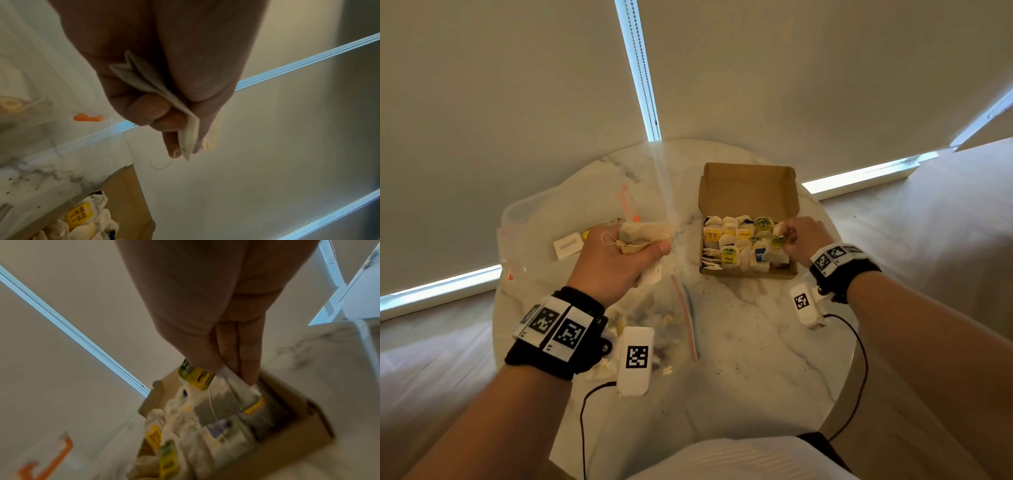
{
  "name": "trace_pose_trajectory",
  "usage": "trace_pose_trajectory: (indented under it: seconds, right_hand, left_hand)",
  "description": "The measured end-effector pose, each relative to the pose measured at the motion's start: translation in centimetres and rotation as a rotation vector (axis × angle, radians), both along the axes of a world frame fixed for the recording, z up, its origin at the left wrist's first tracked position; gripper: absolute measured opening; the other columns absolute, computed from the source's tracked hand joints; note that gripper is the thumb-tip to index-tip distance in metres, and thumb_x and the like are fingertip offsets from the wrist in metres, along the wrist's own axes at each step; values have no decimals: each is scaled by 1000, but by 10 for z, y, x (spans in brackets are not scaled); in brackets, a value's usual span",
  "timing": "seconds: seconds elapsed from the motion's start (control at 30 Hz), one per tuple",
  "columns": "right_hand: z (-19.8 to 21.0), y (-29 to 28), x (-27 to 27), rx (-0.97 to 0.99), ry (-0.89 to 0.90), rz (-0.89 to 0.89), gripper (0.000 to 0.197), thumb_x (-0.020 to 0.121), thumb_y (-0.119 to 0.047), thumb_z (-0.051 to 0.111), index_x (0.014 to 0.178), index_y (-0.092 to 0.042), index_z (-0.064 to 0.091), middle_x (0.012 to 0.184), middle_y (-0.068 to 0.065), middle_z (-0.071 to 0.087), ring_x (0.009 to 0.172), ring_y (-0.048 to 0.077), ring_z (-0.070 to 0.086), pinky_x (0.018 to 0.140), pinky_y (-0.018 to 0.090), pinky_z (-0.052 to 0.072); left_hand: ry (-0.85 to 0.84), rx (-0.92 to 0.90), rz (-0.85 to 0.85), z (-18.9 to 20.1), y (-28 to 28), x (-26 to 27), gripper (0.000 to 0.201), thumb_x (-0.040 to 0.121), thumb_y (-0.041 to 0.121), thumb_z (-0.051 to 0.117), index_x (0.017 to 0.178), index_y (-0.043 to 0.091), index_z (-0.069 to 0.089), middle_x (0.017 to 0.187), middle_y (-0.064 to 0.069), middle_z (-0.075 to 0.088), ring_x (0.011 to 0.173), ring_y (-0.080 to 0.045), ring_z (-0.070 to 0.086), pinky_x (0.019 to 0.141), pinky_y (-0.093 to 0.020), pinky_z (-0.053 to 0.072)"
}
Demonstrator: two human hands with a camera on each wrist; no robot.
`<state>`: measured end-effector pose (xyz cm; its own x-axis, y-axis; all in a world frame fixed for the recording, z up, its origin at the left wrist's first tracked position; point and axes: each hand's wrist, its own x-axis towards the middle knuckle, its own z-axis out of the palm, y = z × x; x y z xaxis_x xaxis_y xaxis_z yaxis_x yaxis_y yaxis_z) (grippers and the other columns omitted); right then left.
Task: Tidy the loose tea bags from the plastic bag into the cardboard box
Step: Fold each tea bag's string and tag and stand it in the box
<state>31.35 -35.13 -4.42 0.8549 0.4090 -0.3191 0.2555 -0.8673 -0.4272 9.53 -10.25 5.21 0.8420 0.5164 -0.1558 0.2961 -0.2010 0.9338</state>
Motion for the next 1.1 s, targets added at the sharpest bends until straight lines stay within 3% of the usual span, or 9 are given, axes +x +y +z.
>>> trace_pose_trajectory:
  seconds: [0.13, 0.23, 0.33, 0.5, 0.57, 0.6, 0.7, 0.97, 1.1]
  right_hand:
    - [-16, -1, 3, -248, -45, 120, 17, 91, -8, 59, 103, -20, 64, 100, 4, 61, 85, 19, 55, 73, 26, 42]
    - [-25, 4, 4, -303, -36, 240, 18, 91, -7, 57, 106, -11, 64, 107, 10, 60, 87, 22, 53, 74, 24, 37]
    - [-34, 9, 4, -372, -47, 318, 19, 90, -14, 59, 109, -17, 62, 112, 8, 59, 99, 27, 59, 76, 27, 38]
    - [-33, 8, 8, -476, -98, 254, 13, 88, -24, 65, 99, -31, 64, 112, 2, 58, 107, 24, 53, 91, 35, 44]
    - [-34, 8, 10, -447, -67, 242, 10, 85, -25, 68, 82, -30, 60, 110, 1, 60, 103, 24, 55, 90, 35, 48]
    - [-34, 8, 10, -425, -38, 232, 9, 85, -25, 69, 82, -30, 62, 110, 2, 62, 102, 24, 57, 89, 35, 50]
    - [-33, 7, 11, -396, 13, 185, 18, 87, -23, 70, 105, -25, 72, 115, 3, 64, 104, 23, 60, 92, 35, 51]
    - [-31, 8, 4, -426, -124, 118, 25, 87, -13, 65, 110, -21, 66, 106, 6, 66, 100, 25, 61, 81, 33, 47]
    - [-14, 17, -6, -308, -177, 113, 35, 87, -14, 68, 120, -19, 60, 119, 6, 60, 111, 28, 55, 92, 39, 47]
  left_hand:
    - [36, 34, 6, -5, 2, 1, 25, 80, 27, 81, 87, 3, 74, 57, -16, 62, 46, -18, 50, 49, -28, 40]
    - [44, 38, 19, -7, 2, 5, 24, 80, 25, 82, 88, 4, 74, 55, -6, 62, 44, -15, 49, 47, -26, 39]
    - [44, 51, 22, -8, 2, 8, 24, 80, 23, 81, 85, 1, 74, 54, -9, 60, 42, -15, 47, 46, -25, 38]
    - [41, 46, 31, -10, 5, 9, 24, 80, 22, 82, 86, 1, 73, 53, -9, 59, 41, -15, 47, 43, -23, 38]
    - [50, 41, 34, -11, 5, 9, 22, 80, 22, 82, 85, 2, 74, 50, -3, 58, 40, -13, 47, 42, -22, 38]
    - [57, 43, 32, -12, 4, 9, 21, 80, 22, 81, 84, 2, 74, 49, 0, 58, 40, -12, 47, 42, -22, 38]
    - [71, 52, 18, -12, 2, 9, 21, 81, 22, 81, 82, 3, 74, 46, 5, 56, 39, -10, 47, 41, -21, 38]
    - [30, -21, 34, -11, 0, 5, 16, 81, 19, 81, 90, 8, 75, 54, 1, 60, 41, -11, 46, 42, -23, 38]
    - [33, -97, 60, -12, -2, 3, 22, 80, 19, 81, 91, 2, 73, 56, -2, 59, 46, -15, 48, 47, -28, 39]
